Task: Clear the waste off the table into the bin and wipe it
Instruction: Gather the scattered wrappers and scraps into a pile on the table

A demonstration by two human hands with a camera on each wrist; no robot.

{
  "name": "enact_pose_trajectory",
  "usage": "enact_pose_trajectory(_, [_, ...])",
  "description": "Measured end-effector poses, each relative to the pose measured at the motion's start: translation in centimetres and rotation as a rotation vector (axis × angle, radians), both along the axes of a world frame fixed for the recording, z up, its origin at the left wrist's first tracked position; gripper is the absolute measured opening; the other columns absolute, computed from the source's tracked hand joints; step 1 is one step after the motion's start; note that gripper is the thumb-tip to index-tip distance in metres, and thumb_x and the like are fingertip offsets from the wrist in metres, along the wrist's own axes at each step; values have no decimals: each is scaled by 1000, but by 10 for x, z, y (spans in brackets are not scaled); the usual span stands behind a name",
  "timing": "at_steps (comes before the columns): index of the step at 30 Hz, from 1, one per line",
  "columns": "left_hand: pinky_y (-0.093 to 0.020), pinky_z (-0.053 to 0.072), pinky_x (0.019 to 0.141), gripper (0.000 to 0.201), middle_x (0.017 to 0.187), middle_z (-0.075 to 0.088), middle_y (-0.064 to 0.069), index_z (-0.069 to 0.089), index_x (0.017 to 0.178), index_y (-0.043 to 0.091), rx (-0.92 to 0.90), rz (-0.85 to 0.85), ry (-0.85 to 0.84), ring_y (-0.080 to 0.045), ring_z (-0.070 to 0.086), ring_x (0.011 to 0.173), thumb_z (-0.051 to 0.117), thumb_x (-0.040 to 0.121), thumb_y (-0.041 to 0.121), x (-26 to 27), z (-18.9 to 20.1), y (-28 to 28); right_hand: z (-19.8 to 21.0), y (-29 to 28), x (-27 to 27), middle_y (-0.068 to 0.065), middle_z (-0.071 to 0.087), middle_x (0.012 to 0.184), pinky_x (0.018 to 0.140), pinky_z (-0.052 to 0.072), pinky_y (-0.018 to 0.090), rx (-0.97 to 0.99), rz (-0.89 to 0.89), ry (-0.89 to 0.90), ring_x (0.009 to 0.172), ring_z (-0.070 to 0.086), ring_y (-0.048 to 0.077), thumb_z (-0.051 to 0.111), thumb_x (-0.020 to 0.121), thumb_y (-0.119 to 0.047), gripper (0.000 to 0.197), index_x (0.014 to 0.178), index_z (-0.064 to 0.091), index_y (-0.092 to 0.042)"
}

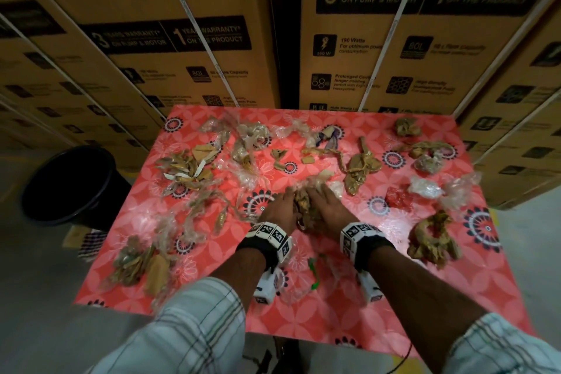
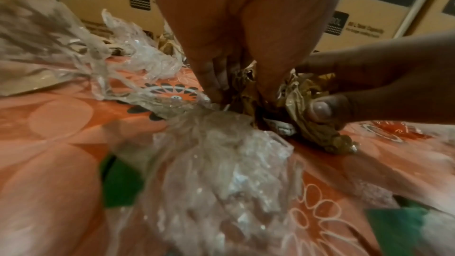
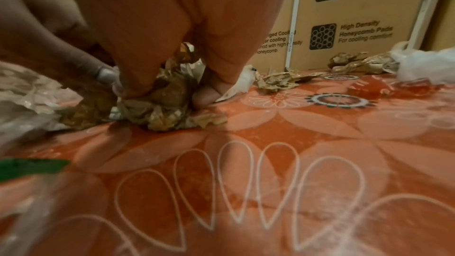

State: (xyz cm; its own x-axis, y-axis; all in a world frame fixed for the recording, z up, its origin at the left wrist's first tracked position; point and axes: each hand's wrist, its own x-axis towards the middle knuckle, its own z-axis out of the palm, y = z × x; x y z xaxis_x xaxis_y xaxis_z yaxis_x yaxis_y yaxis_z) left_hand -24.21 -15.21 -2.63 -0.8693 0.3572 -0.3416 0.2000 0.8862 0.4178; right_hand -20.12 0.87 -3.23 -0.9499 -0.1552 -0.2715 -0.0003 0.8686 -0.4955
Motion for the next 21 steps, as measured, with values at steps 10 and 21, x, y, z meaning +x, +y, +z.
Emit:
enact_pose_trajectory(10, [-45, 26, 117, 66, 158, 20, -15, 25, 152, 22, -33, -21, 210, -35, 21, 144, 57, 94, 27, 39, 27, 0, 28, 14, 17, 22, 57, 118, 78, 49, 39, 36, -28, 11, 99, 60, 38, 53, 86, -21, 68, 145, 19, -20])
enact_pose_trajectory(21, [-42, 46, 96, 47, 128, 52, -11, 55, 129, 20, -52, -69, 211, -34, 48, 117, 56, 85, 34, 76, 13, 19, 44, 9, 19, 6, 22, 156, 106, 34, 31, -31, 95, 23, 137, 34, 23, 49, 94, -6, 62, 149, 25, -21])
